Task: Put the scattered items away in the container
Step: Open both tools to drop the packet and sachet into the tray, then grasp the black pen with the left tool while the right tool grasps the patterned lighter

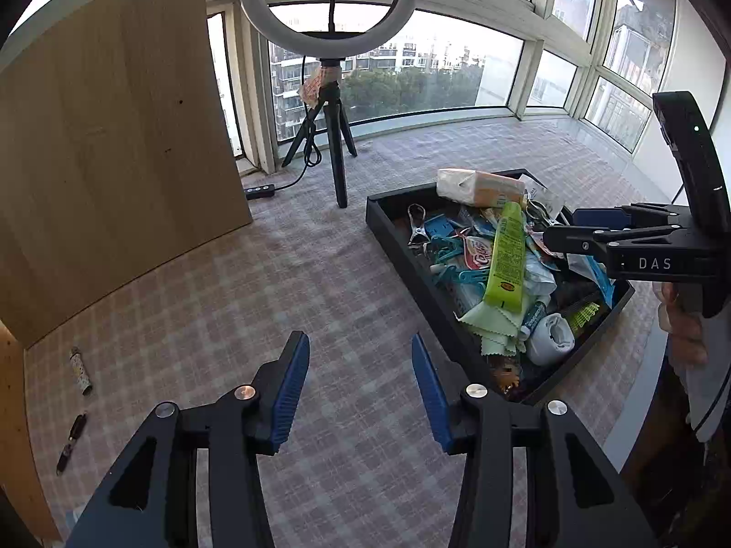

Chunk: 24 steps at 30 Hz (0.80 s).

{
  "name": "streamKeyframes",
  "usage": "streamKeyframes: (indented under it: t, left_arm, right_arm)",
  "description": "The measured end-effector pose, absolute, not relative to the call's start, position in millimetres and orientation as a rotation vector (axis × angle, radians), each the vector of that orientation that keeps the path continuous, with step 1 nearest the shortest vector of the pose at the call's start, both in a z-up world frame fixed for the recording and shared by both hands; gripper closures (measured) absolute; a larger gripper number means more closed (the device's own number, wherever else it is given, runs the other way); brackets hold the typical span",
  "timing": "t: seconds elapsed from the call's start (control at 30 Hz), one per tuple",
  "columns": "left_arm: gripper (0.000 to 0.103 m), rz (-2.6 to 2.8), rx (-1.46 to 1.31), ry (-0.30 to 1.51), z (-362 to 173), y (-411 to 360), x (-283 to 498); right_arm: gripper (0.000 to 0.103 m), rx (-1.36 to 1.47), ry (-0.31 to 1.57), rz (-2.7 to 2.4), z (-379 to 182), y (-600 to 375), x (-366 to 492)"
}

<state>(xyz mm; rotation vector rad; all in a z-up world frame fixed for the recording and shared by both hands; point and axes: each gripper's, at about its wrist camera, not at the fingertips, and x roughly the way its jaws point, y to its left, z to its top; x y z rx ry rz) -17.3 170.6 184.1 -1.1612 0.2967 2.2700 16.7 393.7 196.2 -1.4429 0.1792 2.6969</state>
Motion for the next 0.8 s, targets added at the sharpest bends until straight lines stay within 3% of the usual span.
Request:
streamKeyframes:
  t: [0.47, 0.8]
  left_arm:
    - [0.058, 2.496, -1.371, 0.264, 155.2, -26.9, -24.9]
    - [0.058, 2.562, -1.505, 0.197, 122.1, -125.7, -63.7]
  right_arm:
    - [0.038, -1.595, 0.001, 2.931, 190.8, 208.3, -41.8]
    - [0.038, -1.690, -0.170, 3.014, 179.5, 89.3, -102.6]
